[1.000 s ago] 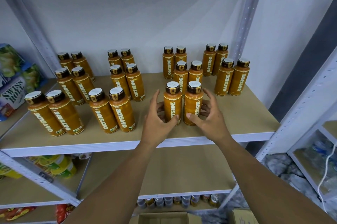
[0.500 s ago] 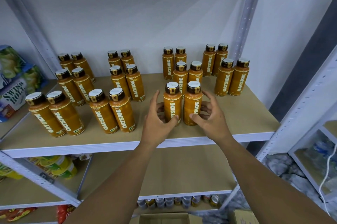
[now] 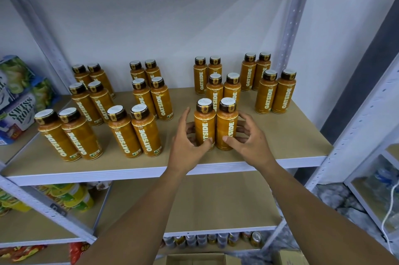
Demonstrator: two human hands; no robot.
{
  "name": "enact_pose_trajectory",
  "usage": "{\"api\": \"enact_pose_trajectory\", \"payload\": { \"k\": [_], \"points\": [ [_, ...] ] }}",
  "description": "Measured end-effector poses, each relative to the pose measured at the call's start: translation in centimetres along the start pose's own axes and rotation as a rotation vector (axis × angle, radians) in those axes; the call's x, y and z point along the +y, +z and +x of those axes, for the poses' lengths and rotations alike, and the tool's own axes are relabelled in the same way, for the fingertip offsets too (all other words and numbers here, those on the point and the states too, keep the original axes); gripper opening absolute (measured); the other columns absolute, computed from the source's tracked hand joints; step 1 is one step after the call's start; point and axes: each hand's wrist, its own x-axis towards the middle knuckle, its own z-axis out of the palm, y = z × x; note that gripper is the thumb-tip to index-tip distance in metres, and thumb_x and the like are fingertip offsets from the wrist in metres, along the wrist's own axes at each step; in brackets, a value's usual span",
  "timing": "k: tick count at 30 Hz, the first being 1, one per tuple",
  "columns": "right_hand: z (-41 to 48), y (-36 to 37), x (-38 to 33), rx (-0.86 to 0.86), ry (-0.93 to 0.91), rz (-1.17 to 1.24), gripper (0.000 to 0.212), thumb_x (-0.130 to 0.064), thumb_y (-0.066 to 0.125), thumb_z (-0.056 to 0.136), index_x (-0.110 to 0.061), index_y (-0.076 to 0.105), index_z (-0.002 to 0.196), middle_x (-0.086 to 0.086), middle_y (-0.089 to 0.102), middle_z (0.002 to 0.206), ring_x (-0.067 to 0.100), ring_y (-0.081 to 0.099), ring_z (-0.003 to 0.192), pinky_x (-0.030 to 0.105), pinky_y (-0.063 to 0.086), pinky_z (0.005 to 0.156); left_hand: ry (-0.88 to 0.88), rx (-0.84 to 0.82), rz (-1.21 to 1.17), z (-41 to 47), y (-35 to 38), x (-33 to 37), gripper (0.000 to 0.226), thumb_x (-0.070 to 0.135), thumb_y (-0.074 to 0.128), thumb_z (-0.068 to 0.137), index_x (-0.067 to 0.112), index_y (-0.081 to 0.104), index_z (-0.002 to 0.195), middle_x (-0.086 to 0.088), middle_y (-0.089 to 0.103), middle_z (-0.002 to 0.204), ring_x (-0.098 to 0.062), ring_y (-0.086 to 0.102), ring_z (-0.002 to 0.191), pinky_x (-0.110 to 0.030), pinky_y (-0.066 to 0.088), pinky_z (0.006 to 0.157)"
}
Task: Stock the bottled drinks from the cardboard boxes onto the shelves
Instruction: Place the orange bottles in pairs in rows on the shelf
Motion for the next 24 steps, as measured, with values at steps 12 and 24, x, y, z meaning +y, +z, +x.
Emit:
{"api": "enact_pose_trajectory", "payload": {
  "k": [12, 24],
  "points": [
    [0.0, -0.2, -0.3, 0.028, -0.031, 0.078, 0.074, -0.032, 0.079, 0.087, -0.037, 0.038, 0.148, -0.012, 0.055, 0.135, 0.005, 0.058, 0.117, 0.025, 0.053, 0.093, 0.008, -0.002, -0.087, 0.1, -0.2, 0.7, 0.101, 0.032, 0.083, 0.085, 0.043, 0.015, 0.158, 0.001, 0.049, 0.152, -0.008, 0.051, 0.122, -0.028, 0.050, 0.094],
    [1.8, -2.6, -4.3, -0.023, -0.188, -0.104, 0.063, -0.034, 0.074, 0.091, -0.043, 0.047, 0.147, -0.020, 0.055, 0.137, 0.000, 0.055, 0.120, 0.026, 0.053, 0.096, 0.175, -0.094, 0.081, 2.6, -3.2, 3.4, 0.076, 0.038, 0.079, 0.086, 0.041, 0.041, 0.152, 0.008, 0.058, 0.140, -0.011, 0.058, 0.122, -0.044, 0.057, 0.099]
  ]
}}
